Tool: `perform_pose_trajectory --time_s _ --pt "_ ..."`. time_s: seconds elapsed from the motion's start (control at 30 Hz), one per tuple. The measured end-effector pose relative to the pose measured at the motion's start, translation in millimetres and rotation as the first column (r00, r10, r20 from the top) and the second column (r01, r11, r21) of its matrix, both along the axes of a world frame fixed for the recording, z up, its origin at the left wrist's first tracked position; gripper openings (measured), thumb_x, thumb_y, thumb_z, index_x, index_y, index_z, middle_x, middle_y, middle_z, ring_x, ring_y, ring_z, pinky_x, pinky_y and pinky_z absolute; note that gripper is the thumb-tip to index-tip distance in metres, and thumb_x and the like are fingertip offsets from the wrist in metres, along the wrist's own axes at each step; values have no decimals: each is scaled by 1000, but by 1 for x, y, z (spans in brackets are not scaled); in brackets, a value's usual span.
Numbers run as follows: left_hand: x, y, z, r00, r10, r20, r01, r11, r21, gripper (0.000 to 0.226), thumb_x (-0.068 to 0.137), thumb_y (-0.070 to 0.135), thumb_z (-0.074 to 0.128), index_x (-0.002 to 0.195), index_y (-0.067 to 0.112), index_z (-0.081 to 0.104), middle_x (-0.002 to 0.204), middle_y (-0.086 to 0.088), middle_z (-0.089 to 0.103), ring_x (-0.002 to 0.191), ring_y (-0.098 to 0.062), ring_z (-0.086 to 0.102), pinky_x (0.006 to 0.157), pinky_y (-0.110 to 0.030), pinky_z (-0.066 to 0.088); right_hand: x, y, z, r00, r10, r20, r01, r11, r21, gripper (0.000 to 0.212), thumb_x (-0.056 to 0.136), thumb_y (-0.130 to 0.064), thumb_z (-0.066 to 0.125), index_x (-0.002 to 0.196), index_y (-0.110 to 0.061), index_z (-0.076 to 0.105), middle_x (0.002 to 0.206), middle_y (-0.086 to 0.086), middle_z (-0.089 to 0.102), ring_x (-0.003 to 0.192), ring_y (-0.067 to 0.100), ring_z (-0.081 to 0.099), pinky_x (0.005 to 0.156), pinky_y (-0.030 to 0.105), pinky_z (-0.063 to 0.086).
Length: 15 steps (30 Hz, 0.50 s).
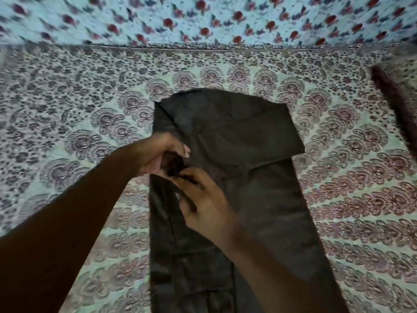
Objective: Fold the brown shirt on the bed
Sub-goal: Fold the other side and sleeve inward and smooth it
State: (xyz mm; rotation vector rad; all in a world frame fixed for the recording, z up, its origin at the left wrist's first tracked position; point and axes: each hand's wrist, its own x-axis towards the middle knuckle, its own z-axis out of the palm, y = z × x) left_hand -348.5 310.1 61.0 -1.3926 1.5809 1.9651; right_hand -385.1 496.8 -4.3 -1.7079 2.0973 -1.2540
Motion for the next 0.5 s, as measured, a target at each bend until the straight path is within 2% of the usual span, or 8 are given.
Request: perform_pose_trajectory --time_s 0.1,0.17,0.23,0.3,0.37,0.4,0.5 --pt "32 -33 -8 999 40 12 -36 959 -281 30 79 -14 49 84 8 69 62 -6 62 66 -23 55 55 -24 50 19 -22 1 995 -50 92 51 999 -9 33 93 -21 64 123 -10 72 131 11 61 111 21 68 96 33 56" --pt "50 -58 -15 1000 12 -23 -20 914 -406 31 77 -16 48 72 7 68 47 -5 56 54 -21 51 54 -19 38 19 -29 -7 988 -140 63 141 990 -15 29 91 -21 70 118 -10 73 126 11 62 113 22 65 100 35 53" --pt "72 -85 -24 999 -44 22 49 856 -514 27 78 -15 53 70 4 71 40 -5 54 41 -14 52 44 -16 36 10 -36 -22 969 -218 -116 230 968 98 35 86 -22 72 120 -13 71 130 10 58 118 31 58 98 46 52" --pt "88 -105 -33 990 -104 99 143 797 -586 19 80 -12 59 79 -3 76 34 2 52 32 -5 47 38 -12 35 -3 -40 -36 930 -173 -326 287 894 343 50 81 -31 72 130 -21 64 142 8 49 128 36 45 95 55 48" --pt "101 -122 -39 976 -148 160 216 748 -627 16 81 -9 64 87 -4 77 39 0 55 38 -7 51 42 -15 37 -11 -49 -44 913 -50 -404 279 799 532 63 79 -41 72 138 -25 57 149 6 42 134 36 36 98 59 43" --pt "105 -130 -45 969 -155 190 243 722 -648 16 83 -6 65 90 -3 78 49 -5 61 46 -14 55 48 -18 41 -15 -54 -47 906 0 -423 271 767 581 65 79 -44 73 139 -24 56 149 6 42 134 35 36 99 59 41" --pt "115 -152 -67 941 -131 314 328 594 -735 18 87 8 65 99 -1 75 91 -21 73 83 -35 70 77 -37 59 -20 -75 -53 864 81 -498 278 746 605 50 82 -37 72 128 -19 65 144 6 47 131 34 43 101 54 34"
